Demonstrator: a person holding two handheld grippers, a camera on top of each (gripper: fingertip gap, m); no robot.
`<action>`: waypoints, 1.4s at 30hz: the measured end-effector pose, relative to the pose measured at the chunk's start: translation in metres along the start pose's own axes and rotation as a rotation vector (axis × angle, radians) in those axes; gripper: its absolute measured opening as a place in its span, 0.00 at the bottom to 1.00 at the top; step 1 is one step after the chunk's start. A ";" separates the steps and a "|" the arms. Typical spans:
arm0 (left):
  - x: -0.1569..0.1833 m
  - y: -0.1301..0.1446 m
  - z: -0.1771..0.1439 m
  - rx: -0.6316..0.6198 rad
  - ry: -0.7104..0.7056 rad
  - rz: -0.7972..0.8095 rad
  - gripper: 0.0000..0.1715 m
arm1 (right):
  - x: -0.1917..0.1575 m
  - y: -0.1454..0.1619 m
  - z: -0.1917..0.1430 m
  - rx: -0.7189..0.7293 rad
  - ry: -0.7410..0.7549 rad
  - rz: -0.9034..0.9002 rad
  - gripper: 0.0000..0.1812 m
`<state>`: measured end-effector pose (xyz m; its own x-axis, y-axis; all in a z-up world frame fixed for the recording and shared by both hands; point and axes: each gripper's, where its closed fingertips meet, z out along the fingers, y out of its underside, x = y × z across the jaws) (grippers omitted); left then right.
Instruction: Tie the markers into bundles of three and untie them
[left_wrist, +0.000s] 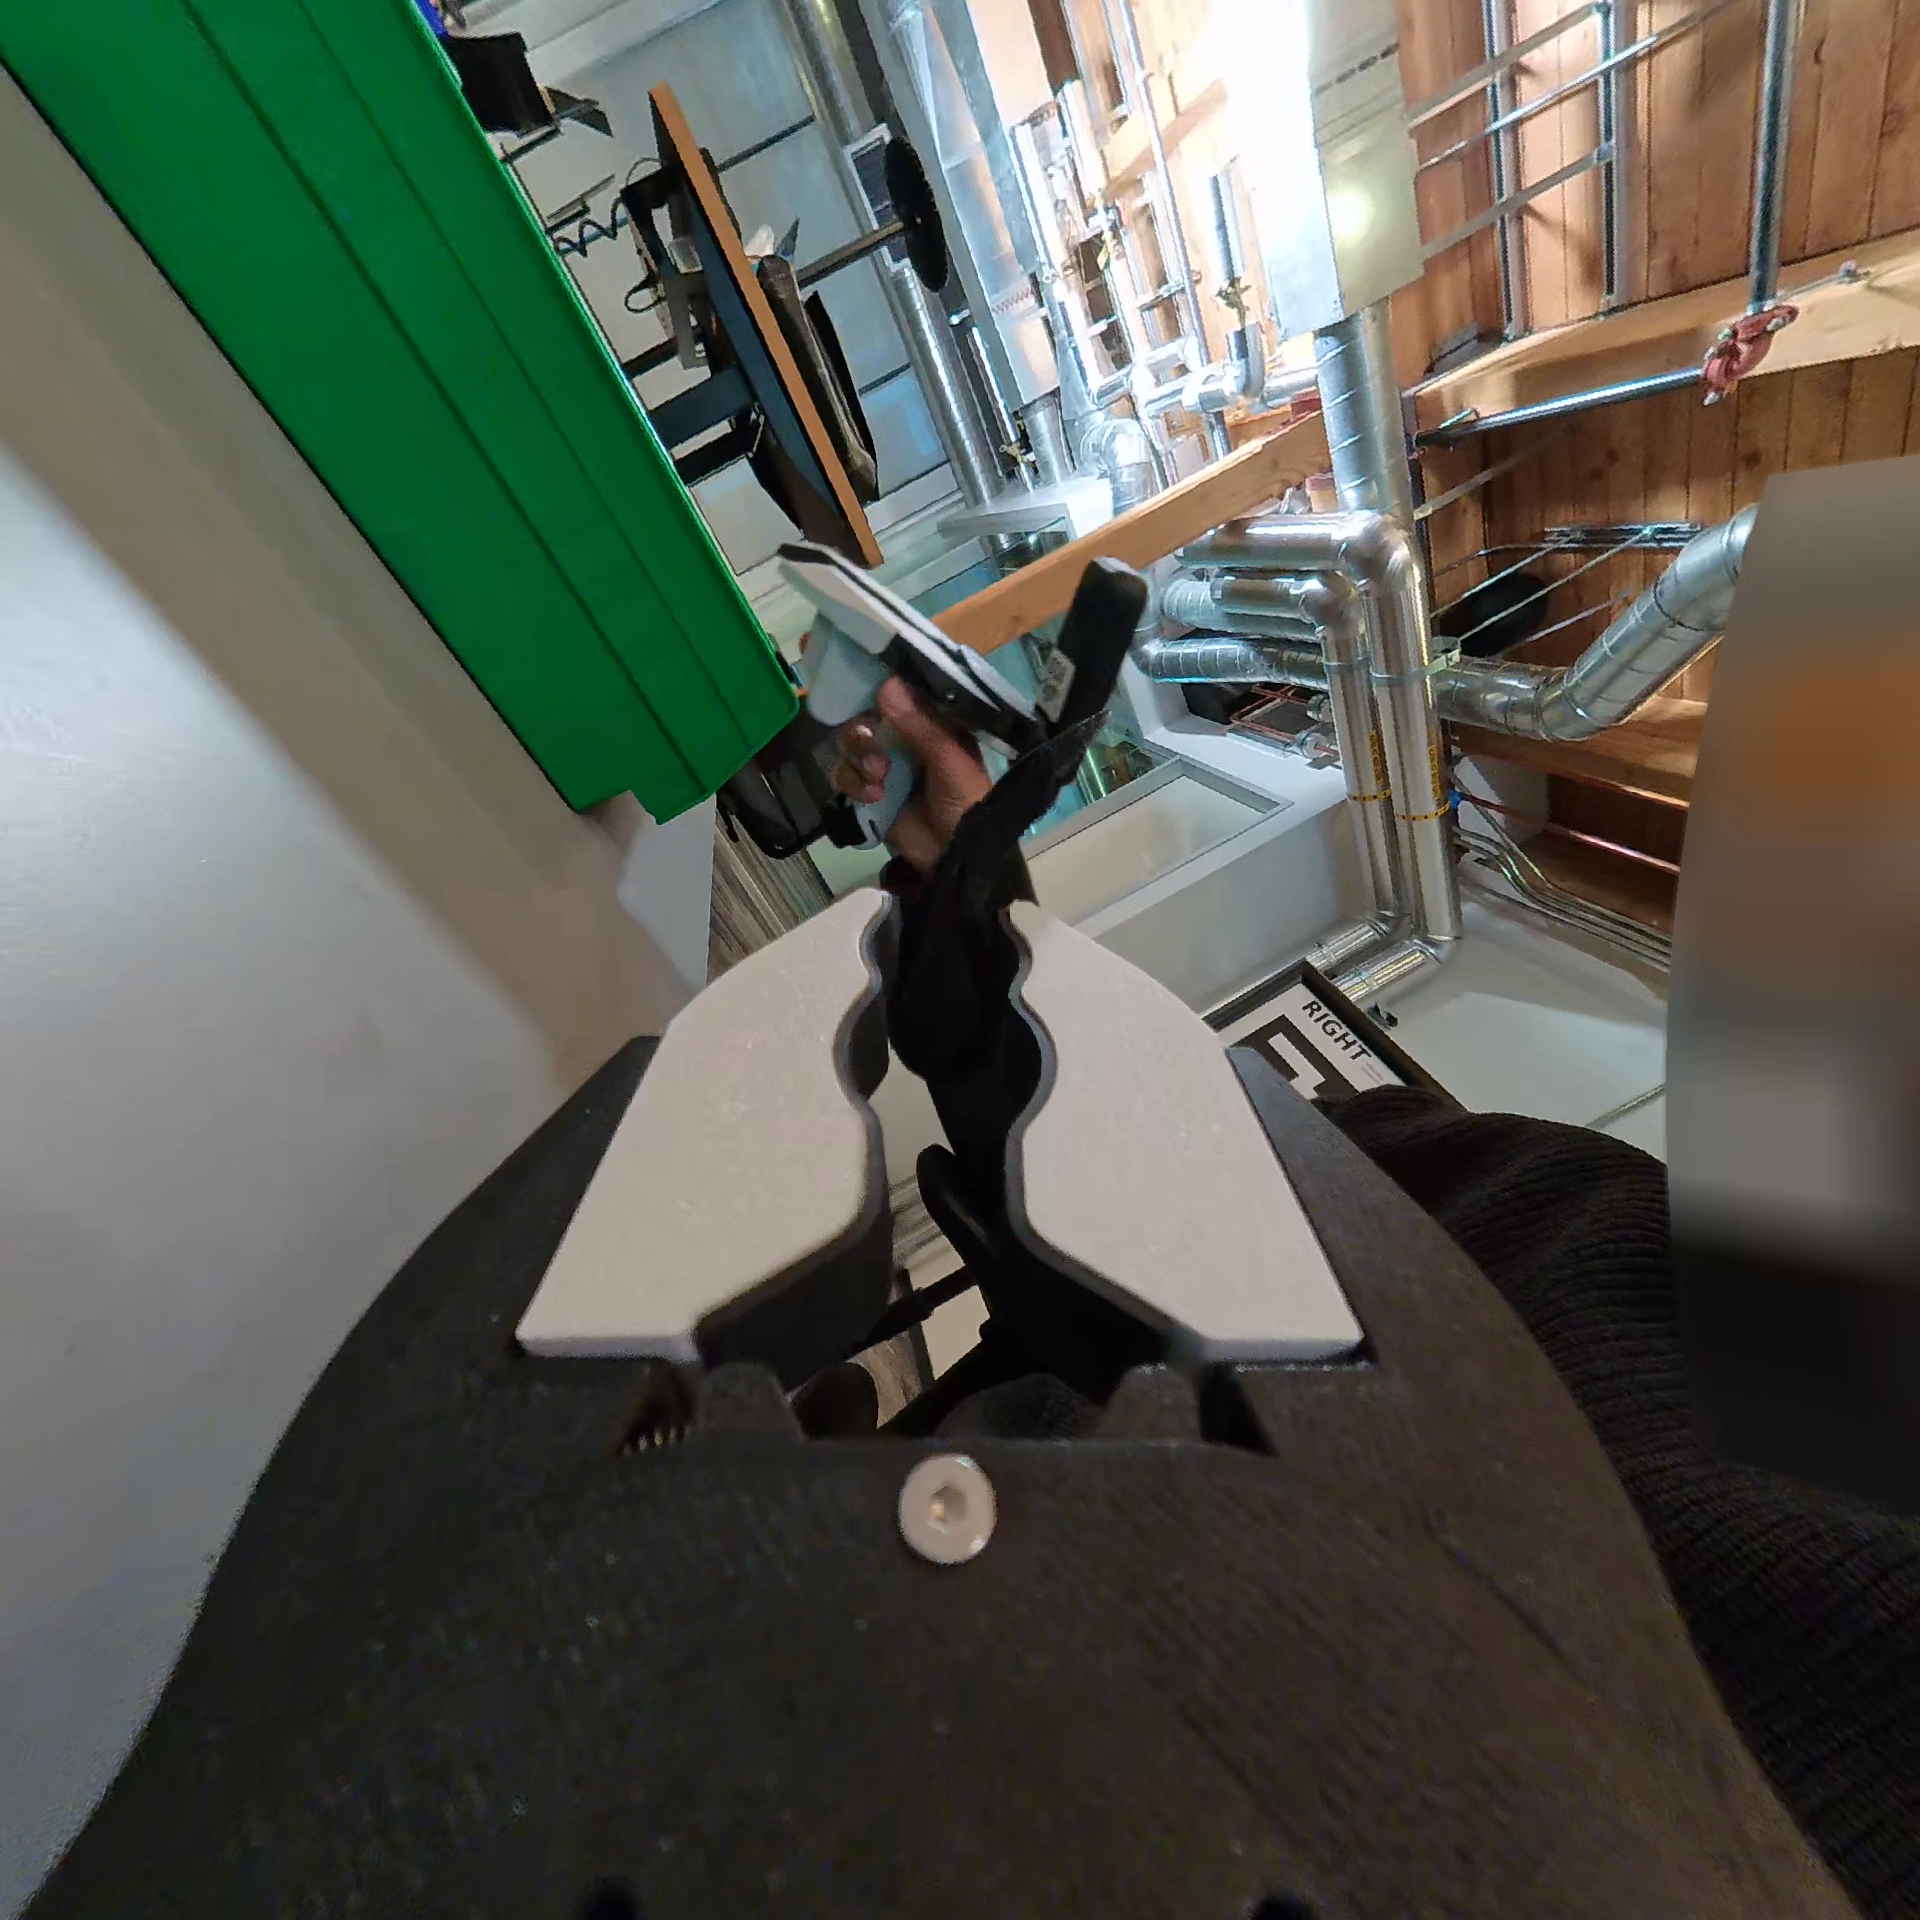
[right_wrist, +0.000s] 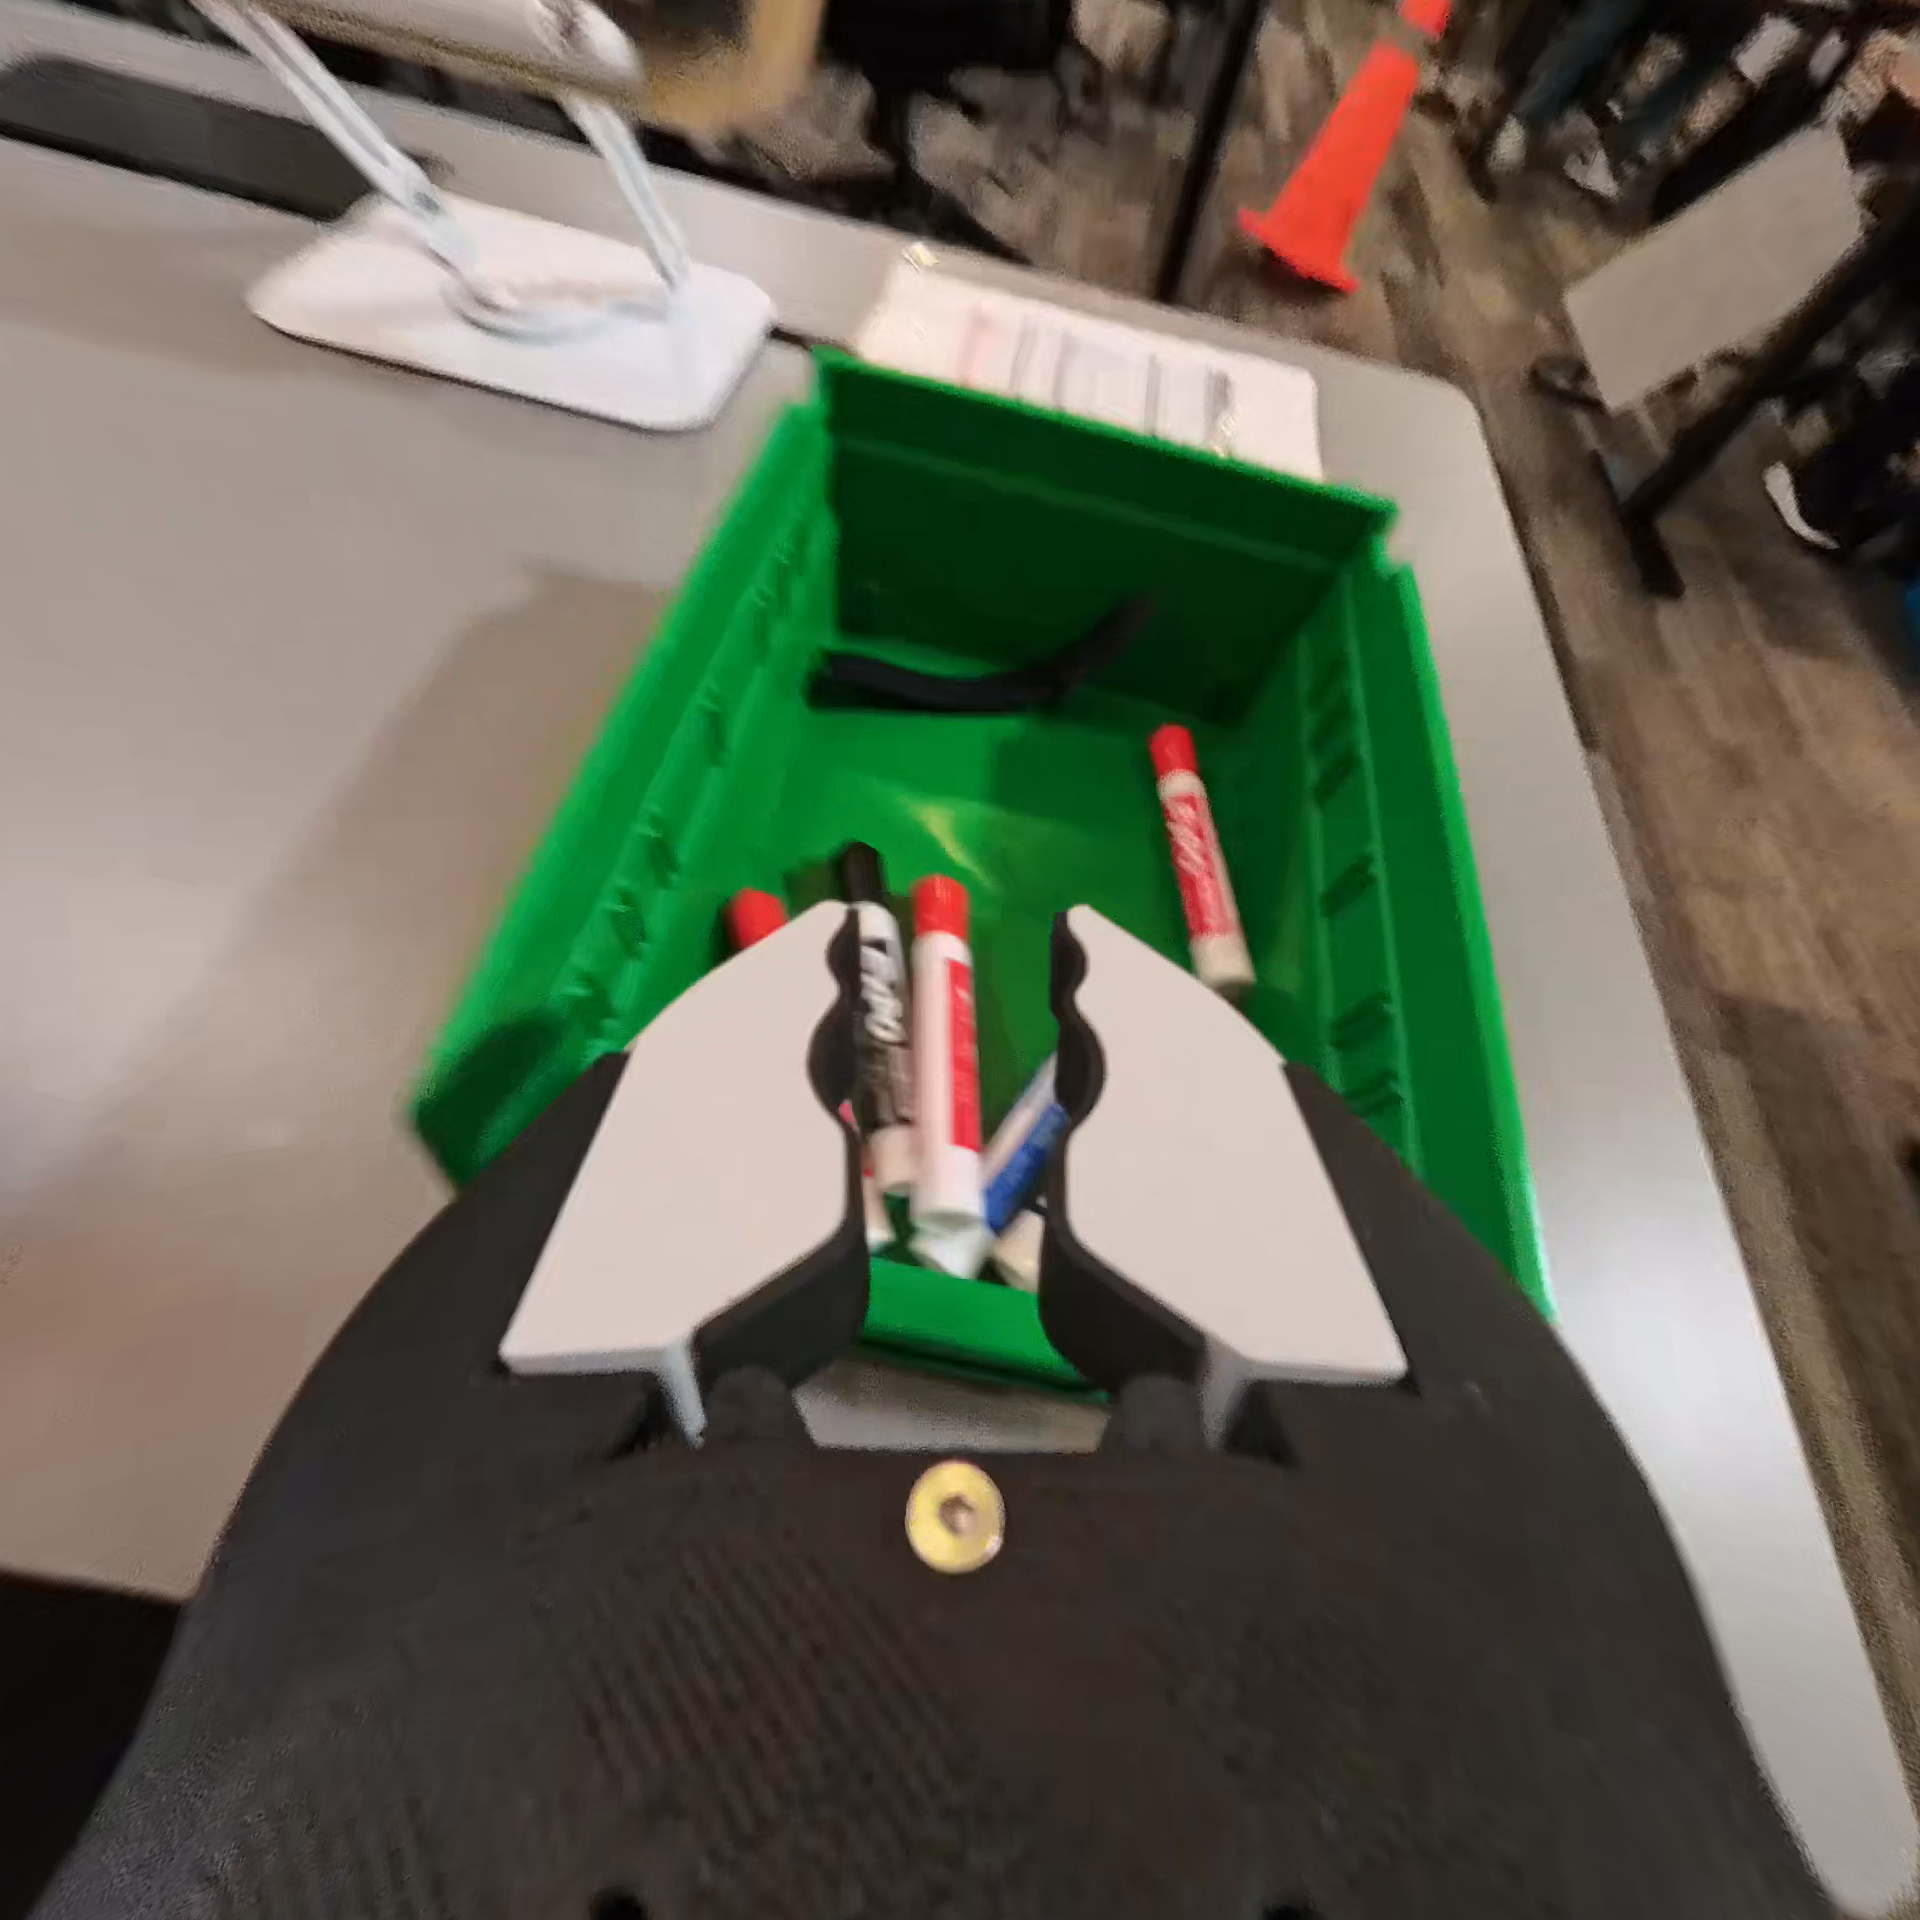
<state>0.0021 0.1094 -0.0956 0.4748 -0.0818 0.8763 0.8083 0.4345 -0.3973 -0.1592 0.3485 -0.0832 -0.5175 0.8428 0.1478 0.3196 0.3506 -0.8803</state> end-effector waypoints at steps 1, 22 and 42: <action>0.000 0.001 0.000 -0.005 0.002 -0.001 0.10 | -0.012 -0.009 -0.005 0.028 -0.036 -0.009 0.19; 0.008 0.021 0.010 -0.125 0.014 0.061 0.14 | -0.246 -0.036 -0.050 0.118 -0.872 0.050 0.21; 0.009 0.027 0.012 -0.157 0.043 0.025 0.15 | -0.261 -0.034 -0.062 0.192 -1.014 0.098 0.23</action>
<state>0.0242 0.1310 -0.0958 0.5071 -0.1124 0.8546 0.8389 0.2919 -0.4594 0.0143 0.1417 -0.0638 -0.9496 0.0933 -0.2994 0.3108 0.1530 -0.9381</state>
